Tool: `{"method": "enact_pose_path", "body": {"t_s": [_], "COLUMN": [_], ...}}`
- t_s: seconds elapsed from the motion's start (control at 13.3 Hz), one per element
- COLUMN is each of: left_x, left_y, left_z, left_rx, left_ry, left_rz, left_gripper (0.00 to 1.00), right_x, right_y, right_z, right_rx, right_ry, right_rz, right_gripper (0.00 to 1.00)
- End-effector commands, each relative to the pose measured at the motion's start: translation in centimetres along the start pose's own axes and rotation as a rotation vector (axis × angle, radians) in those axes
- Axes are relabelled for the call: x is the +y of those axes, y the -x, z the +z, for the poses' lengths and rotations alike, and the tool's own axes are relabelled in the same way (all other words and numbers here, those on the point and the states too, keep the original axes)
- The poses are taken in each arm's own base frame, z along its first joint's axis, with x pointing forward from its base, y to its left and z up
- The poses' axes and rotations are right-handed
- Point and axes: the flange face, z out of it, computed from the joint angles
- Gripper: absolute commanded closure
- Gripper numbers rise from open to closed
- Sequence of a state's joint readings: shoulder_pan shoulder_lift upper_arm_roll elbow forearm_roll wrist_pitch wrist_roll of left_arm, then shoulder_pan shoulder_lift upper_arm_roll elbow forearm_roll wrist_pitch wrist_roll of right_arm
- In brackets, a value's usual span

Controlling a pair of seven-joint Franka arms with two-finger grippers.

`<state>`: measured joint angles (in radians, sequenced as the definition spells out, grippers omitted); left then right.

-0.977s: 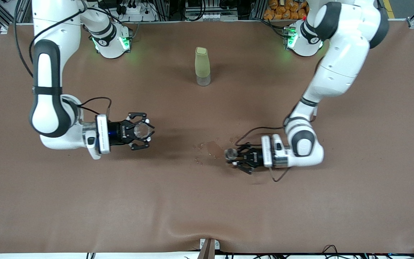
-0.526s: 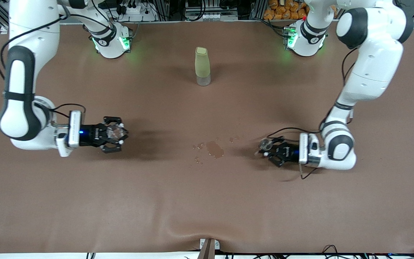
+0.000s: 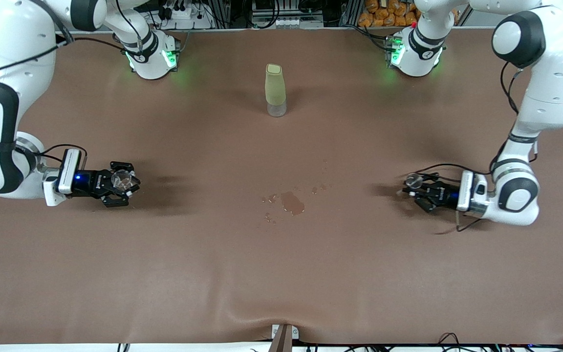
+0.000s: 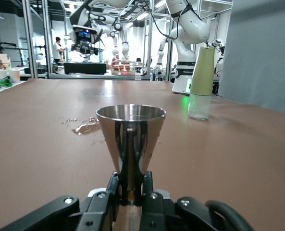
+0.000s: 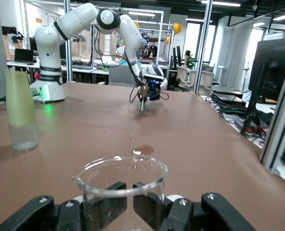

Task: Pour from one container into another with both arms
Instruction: 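Move the beaker back with the right gripper while the left gripper lowers the jigger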

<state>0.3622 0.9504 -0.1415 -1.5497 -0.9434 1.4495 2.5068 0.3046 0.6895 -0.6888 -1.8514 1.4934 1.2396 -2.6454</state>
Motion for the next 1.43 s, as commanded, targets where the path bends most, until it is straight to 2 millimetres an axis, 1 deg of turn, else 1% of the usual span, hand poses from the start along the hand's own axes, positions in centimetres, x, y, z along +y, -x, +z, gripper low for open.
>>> {"method": "enact_pose_path", "body": {"t_s": [0.0,0.23,0.3,0.45,0.53,0.68,0.83,1.05,1.13,1.2,1.28,1.35], "left_x": [1.4,1.9,2.1,2.9,3.1,3.5,3.8,4.1,4.2,4.3,4.3,4.3], "left_y": [0.6,1.1,1.4,2.3,2.5,3.3,3.7,4.0,4.0,4.1,4.2,4.4], "left_z": [-2.5,-4.0,-4.0,-3.9,-4.4,-4.1,-4.4,-4.5,-4.6,-4.8,-4.7,-4.8], "left_rx": [0.014,0.014,0.021,0.055,0.056,0.060,0.058,0.049,0.049,0.049,0.046,0.040], "left_ry": [-0.022,-0.049,-0.049,-0.045,-0.052,-0.045,-0.046,-0.032,-0.035,-0.038,-0.032,-0.025], "left_rz": [-0.022,-0.019,-0.019,-0.033,-0.036,-0.046,-0.044,-0.041,-0.041,-0.041,-0.042,-0.042], "left_gripper": [1.00,1.00,1.00,1.00,1.00,1.00,1.00,1.00,0.79,0.66,0.49,0.45], "right_x": [-1.4,-3.1,-3.5,-4.4,-4.8,-4.9,-4.9,-4.8,-4.9,-5.0,-5.3,-5.4], "right_y": [3.0,6.4,7.4,9.5,10.4,11.7,12.8,14.1,14.5,14.8,15.4,16.0], "right_z": [-2.1,-3.5,-3.8,-3.5,-3.3,-2.9,-2.7,-3.0,-3.2,-3.0,-2.9,-2.5], "right_rx": [-0.006,0.008,0.011,0.025,0.031,0.034,0.029,0.000,-0.011,-0.009,-0.005,-0.002], "right_ry": [-0.003,0.025,0.032,0.037,0.042,0.039,0.036,0.037,0.041,0.040,0.043,0.042], "right_rz": [-0.015,-0.032,-0.041,-0.056,-0.061,-0.071,-0.079,-0.088,-0.090,-0.085,-0.079,-0.087], "right_gripper": [1.00,1.00,1.00,1.00,1.00,1.00,1.00,1.00,1.00,1.00,1.00,1.00]}}
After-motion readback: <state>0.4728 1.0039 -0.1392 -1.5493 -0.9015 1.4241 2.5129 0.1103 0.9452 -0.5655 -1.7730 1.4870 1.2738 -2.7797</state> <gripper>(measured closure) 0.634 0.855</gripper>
